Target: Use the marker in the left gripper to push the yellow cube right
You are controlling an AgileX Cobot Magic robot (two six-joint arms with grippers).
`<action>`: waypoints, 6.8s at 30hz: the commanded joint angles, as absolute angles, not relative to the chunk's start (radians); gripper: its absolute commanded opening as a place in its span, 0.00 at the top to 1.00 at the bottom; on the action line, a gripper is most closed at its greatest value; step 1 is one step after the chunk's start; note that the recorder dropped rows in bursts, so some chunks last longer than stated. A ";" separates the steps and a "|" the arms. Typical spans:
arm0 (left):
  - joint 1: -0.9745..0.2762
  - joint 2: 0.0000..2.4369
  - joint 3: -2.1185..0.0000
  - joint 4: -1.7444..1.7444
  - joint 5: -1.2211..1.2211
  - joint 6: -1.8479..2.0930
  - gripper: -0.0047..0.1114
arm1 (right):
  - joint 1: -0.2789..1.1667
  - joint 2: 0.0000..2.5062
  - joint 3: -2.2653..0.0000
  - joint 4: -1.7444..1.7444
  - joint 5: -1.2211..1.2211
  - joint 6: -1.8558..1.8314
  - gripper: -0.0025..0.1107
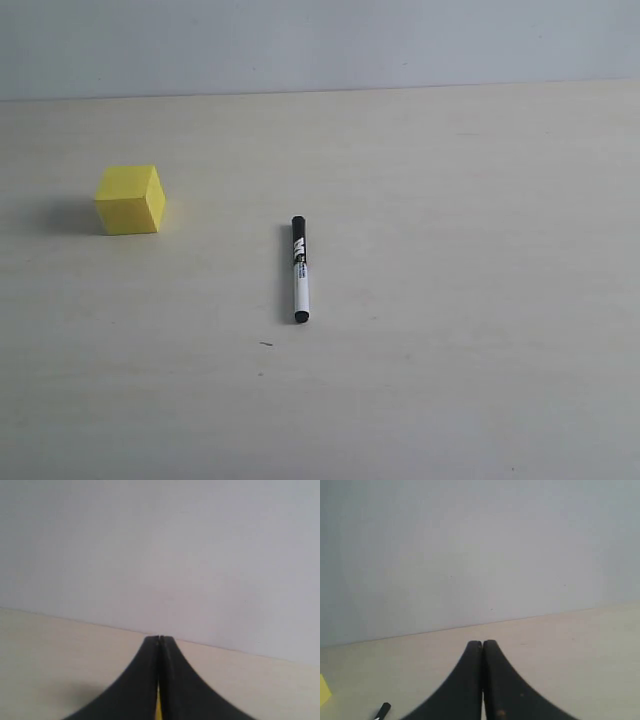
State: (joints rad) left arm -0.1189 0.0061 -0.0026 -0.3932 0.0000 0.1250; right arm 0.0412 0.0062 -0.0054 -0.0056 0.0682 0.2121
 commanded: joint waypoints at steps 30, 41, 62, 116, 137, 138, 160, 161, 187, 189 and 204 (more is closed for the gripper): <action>-0.118 0.767 -0.806 1.744 -0.554 -1.666 0.96 | 0.035 0.000 0.000 -0.006 0.067 0.211 0.98; -0.118 0.762 -0.795 1.744 -0.075 -1.299 0.96 | 0.035 0.000 0.000 -0.006 0.067 0.211 0.98; -0.170 1.303 -1.134 0.116 1.025 -0.082 0.96 | 0.035 0.000 0.000 -0.006 0.067 0.213 0.98; -0.749 1.965 -1.474 -0.199 0.943 -0.361 0.42 | 0.035 0.000 0.000 -0.006 0.067 0.211 0.98; -0.729 2.264 -1.769 -0.083 1.134 -0.609 0.43 | 0.035 0.000 0.000 -0.006 0.067 0.211 0.98; -0.729 2.264 -1.769 -0.081 1.127 -0.609 0.43 | 0.035 0.000 0.000 -0.006 0.067 0.211 0.98; -0.729 2.316 -1.769 -0.058 1.111 -0.636 0.66 | 0.035 0.000 0.000 -0.006 0.067 0.211 0.98; -0.729 2.316 -1.769 -0.058 1.111 -0.631 0.71 | 0.035 0.000 0.000 -0.006 0.067 0.211 0.98; -0.747 2.361 -1.767 -0.065 1.100 -0.448 0.96 | 0.035 0.000 0.000 -0.006 0.067 0.211 0.98; -0.747 2.361 -1.767 -0.063 1.100 -0.439 0.96 | 0.035 0.000 0.000 -0.006 0.067 0.211 0.98; -0.747 2.213 -1.921 0.000 1.221 -0.132 0.96 | 0.035 0.000 0.000 -0.006 0.067 0.211 0.98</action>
